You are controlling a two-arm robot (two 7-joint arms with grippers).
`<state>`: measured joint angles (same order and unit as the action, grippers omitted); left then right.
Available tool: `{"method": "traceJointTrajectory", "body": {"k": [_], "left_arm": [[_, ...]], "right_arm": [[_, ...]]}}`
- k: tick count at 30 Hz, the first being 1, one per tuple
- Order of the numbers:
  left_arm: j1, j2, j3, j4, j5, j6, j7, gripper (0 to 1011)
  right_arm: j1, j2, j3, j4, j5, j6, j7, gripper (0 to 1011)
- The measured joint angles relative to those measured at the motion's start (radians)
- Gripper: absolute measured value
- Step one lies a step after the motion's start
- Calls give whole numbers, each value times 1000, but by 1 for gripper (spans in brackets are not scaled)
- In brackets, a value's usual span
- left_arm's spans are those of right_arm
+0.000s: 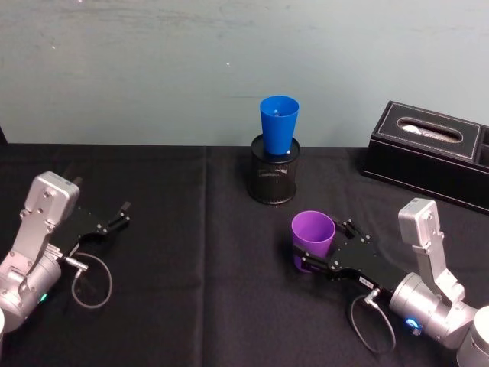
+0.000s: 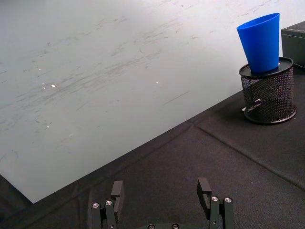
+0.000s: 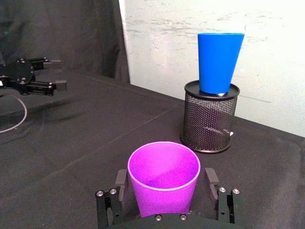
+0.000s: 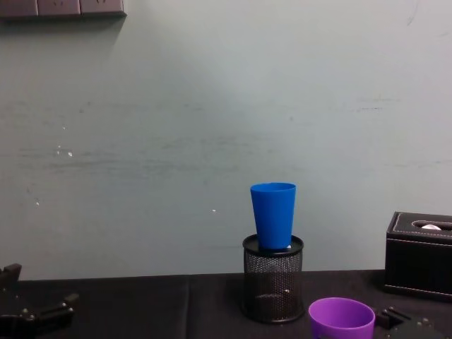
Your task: Pick up one cup with a gripper and tap it against the other cup.
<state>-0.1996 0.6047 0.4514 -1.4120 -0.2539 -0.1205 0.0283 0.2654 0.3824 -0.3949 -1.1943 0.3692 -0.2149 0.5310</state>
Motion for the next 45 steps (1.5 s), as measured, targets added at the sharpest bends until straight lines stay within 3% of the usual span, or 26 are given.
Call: {"method": "traceJointTrajectory", "body": {"k": [14,28,32,37,45], "left_arm": [[0,0,0,0,0,0,0,1011],[0,0,0,0,0,0,0,1011],[0,0,0,0,0,0,0,1012],[0,0,0,0,0,0,0,1011],[0,0,0,0,0,0,0,1011]], "right_arm": [[30,-31,11,47,-10,-11,29,1003],[32,-33,12,51,-8,-10,35,1003],[32,-32,12,50,-8,-9,35,964],[31,-32,12,49,-8,-9,34,830],[30,-32,12,48,-8,-9,32,762]]}}
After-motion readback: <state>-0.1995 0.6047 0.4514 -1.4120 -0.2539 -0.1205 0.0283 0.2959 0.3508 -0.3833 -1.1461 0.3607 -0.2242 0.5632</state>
